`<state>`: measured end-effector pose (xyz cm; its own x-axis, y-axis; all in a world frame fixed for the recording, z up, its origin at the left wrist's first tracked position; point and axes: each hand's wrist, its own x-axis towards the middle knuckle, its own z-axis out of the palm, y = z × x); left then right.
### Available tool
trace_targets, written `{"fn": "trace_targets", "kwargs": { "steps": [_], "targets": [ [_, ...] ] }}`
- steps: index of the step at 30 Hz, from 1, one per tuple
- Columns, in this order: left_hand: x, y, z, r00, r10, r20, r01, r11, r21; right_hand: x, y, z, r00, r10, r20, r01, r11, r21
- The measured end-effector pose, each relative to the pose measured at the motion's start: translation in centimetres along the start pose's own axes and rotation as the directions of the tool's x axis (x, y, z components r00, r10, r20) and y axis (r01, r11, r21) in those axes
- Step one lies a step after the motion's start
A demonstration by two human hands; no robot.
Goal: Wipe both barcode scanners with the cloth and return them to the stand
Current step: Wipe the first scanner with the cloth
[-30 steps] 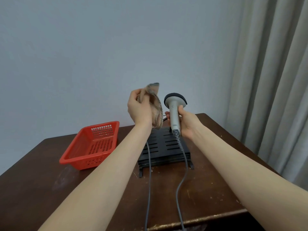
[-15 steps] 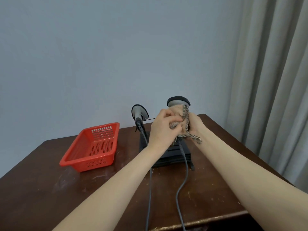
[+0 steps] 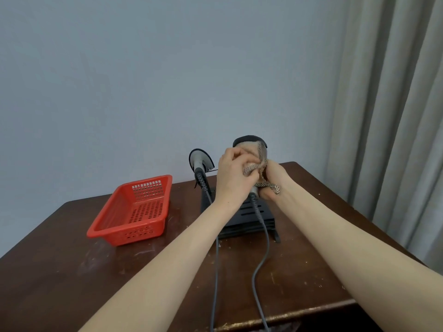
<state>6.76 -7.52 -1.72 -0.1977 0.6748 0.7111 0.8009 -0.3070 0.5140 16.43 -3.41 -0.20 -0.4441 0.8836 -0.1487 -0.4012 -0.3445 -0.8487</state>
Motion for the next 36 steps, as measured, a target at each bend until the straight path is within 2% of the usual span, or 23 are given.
{"fn": "trace_targets", "kwargs": {
  "steps": [5, 7, 10, 12, 13, 15, 16, 19, 21, 24, 27, 31, 32, 34, 36],
  "targets": [
    [-2.1, -0.3, -0.4, 0.982, 0.145, 0.121, -0.146, 0.989, -0.001, -0.1, 0.7, -0.1, 0.997, 0.076, -0.002, -0.076, 0.993, 0.094],
    [-2.5, -0.3, -0.8, 0.978, 0.137, 0.157, -0.133, 0.991, -0.031, 0.5, 0.7, -0.1, 0.997, 0.083, -0.004, -0.082, 0.991, 0.106],
    [-1.8, -0.1, -1.3, 0.989, 0.059, 0.135, -0.042, 0.991, -0.128, 0.6, 0.7, -0.3, 0.995, 0.094, 0.025, -0.095, 0.995, 0.033],
    [-0.9, 0.2, -1.3, 0.998, -0.021, 0.055, 0.029, 0.988, -0.153, 0.0, 0.4, 0.1, 0.992, 0.075, 0.100, -0.084, 0.993, 0.083],
    [-0.4, 0.4, -1.2, 0.995, -0.099, 0.006, 0.099, 0.980, -0.170, 0.1, 0.2, 0.3, 0.997, 0.057, 0.057, -0.062, 0.994, 0.092],
    [0.6, 0.3, -1.1, 0.957, -0.288, -0.038, 0.270, 0.929, -0.253, -0.9, -0.1, 0.9, 0.999, 0.008, 0.035, -0.014, 0.986, 0.165],
    [0.9, 0.2, -1.1, 0.933, -0.359, -0.033, 0.334, 0.896, -0.292, -1.3, -0.3, 1.1, 1.000, -0.014, 0.020, 0.011, 0.989, 0.146],
    [1.2, 0.2, -0.7, 0.888, -0.460, -0.019, 0.425, 0.835, -0.349, -1.4, 0.0, 1.8, 1.000, -0.028, -0.002, 0.028, 0.997, 0.075],
    [0.9, 0.5, -0.4, 0.878, -0.477, -0.024, 0.436, 0.820, -0.371, -0.9, -0.1, 1.4, 0.998, -0.062, -0.028, 0.064, 0.993, 0.098],
    [0.1, 0.6, -0.3, 0.887, -0.460, -0.046, 0.415, 0.836, -0.359, -0.1, -0.1, 1.0, 1.000, -0.012, 0.003, 0.012, 0.995, 0.103],
    [-1.2, 0.7, -0.4, 0.943, -0.328, -0.066, 0.299, 0.915, -0.272, 1.0, 0.3, 0.1, 0.999, 0.044, 0.010, -0.044, 0.994, 0.100],
    [-1.9, 0.0, -1.5, 0.991, -0.129, 0.043, 0.136, 0.961, -0.243, 2.2, 0.5, -0.9, 0.996, 0.092, -0.016, -0.091, 0.993, 0.080],
    [-1.6, -0.2, -1.8, 0.991, -0.126, 0.032, 0.130, 0.957, -0.259, 2.2, 0.4, -0.9, 0.996, 0.087, -0.015, -0.085, 0.991, 0.105],
    [-0.7, -0.6, -2.4, 0.972, -0.232, -0.041, 0.197, 0.898, -0.393, 2.3, 0.2, -0.7, 0.995, 0.096, -0.020, -0.093, 0.986, 0.140],
    [0.3, -0.9, -2.8, 0.918, -0.394, -0.052, 0.288, 0.750, -0.596, 2.2, 0.1, -0.6, 0.995, 0.097, -0.014, -0.094, 0.985, 0.146]
  ]
}}
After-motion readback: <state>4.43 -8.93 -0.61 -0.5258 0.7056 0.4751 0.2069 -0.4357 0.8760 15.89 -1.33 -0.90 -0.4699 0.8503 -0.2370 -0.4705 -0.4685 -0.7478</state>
